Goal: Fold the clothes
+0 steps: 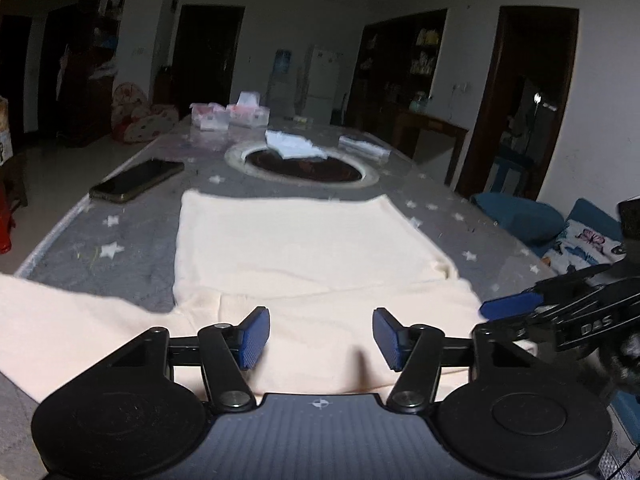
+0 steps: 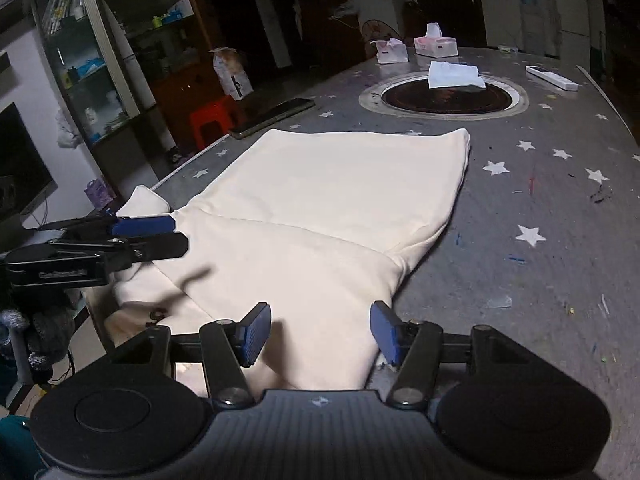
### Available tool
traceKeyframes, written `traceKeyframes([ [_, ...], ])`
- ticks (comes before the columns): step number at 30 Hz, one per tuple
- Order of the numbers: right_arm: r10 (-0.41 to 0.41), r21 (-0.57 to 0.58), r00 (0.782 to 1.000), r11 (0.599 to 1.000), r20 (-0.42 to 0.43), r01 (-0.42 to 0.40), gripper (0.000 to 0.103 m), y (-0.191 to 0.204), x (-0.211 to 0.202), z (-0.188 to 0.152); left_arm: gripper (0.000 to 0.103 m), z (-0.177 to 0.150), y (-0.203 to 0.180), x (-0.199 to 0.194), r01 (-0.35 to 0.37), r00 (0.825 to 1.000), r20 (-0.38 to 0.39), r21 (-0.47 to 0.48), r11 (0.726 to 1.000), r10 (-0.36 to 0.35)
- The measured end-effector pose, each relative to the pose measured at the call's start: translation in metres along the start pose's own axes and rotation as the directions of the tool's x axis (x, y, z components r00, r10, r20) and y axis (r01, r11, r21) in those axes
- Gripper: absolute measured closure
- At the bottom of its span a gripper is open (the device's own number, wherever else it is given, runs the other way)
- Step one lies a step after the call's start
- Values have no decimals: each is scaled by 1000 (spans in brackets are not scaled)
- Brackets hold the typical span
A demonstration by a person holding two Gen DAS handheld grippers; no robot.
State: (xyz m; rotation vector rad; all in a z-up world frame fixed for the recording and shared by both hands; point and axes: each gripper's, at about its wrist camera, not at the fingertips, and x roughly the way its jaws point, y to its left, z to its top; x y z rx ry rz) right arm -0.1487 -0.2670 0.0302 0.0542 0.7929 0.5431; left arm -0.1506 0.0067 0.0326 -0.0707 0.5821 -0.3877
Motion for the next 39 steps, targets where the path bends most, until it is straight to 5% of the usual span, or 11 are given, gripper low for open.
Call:
traceKeyframes([
  [9,6,-84,997,996,79,0,36,11,4,21,43,-8,9,4,-29,999,-33,-33,999,28],
  [15,6,-90,999,996,53,-2,31,14,27,15,42,-7,22,-12,-49,999,1,-75,996,50],
  [19,0,-139,998,990,65,9,20,23,28,11,42,0,43,-29,-151,986,46,-134,979,159],
  [23,-9,-152,997,988,72,20,13,27,32,7,41,4,77,-42,-329,935,60,-226,917,350],
  [28,6,-158,997,987,77,6,0,31,38,2,37,4,128,-53,-519,832,9,-340,785,554],
  [30,0,-162,997,987,78,12,0,32,38,1,36,1,150,-57,-546,810,-27,-398,737,586],
  [33,-8,-169,997,985,80,22,0,34,40,0,35,-4,175,-60,-551,805,-75,-465,693,589],
  [39,-17,-184,996,982,87,32,0,36,41,-3,37,-15,208,-52,-485,853,-131,-558,674,506],
])
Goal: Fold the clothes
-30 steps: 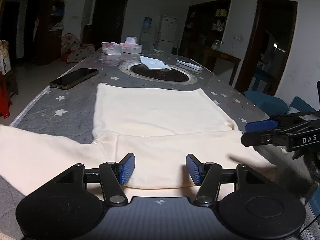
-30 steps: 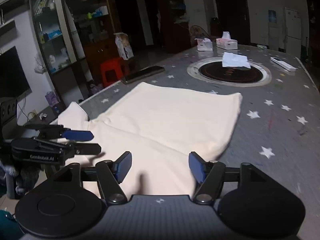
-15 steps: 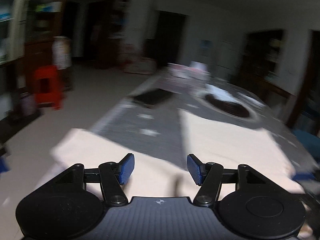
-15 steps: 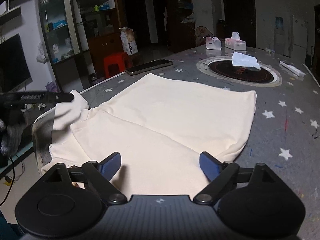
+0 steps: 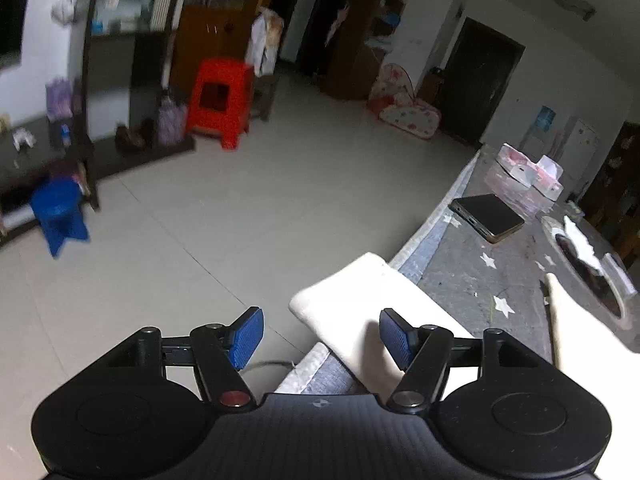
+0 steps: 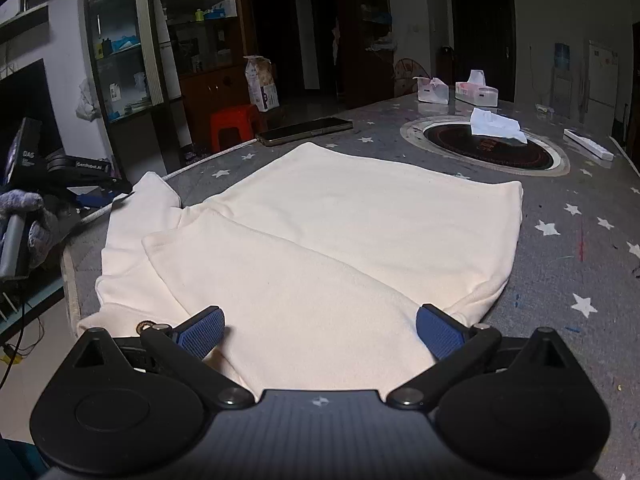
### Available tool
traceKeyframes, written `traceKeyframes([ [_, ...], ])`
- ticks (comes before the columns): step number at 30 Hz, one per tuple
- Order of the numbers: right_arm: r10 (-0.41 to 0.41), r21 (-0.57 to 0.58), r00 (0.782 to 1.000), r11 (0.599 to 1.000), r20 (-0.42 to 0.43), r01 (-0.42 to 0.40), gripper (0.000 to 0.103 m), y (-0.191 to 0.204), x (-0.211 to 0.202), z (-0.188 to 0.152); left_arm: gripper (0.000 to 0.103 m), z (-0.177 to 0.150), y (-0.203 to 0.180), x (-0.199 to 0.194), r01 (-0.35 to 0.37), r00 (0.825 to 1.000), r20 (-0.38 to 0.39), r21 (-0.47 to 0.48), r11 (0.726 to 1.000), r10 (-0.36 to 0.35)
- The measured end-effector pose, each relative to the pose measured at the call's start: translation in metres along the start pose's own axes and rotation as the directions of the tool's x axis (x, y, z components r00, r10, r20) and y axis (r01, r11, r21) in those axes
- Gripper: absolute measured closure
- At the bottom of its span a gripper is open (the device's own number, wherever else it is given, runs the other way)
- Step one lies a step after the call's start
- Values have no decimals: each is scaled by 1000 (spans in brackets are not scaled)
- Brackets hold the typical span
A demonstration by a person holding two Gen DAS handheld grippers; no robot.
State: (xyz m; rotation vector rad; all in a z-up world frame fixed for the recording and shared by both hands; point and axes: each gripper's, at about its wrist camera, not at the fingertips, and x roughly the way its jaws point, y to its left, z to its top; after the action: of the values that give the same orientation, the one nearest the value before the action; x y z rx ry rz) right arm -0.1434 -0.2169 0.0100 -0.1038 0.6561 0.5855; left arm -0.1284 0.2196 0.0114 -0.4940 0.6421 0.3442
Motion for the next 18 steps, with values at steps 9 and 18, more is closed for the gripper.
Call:
traceKeyframes([
  [9,-7,-12,1000,1000,-1,7,0,1,1,-2,86,5,19,-6,87,996,34,-109,990,-84],
  [18,-19,-30,1000,999,-9,19,0,4,3,-1,97,5,-32,-51,222,960,168,39,974,-226],
])
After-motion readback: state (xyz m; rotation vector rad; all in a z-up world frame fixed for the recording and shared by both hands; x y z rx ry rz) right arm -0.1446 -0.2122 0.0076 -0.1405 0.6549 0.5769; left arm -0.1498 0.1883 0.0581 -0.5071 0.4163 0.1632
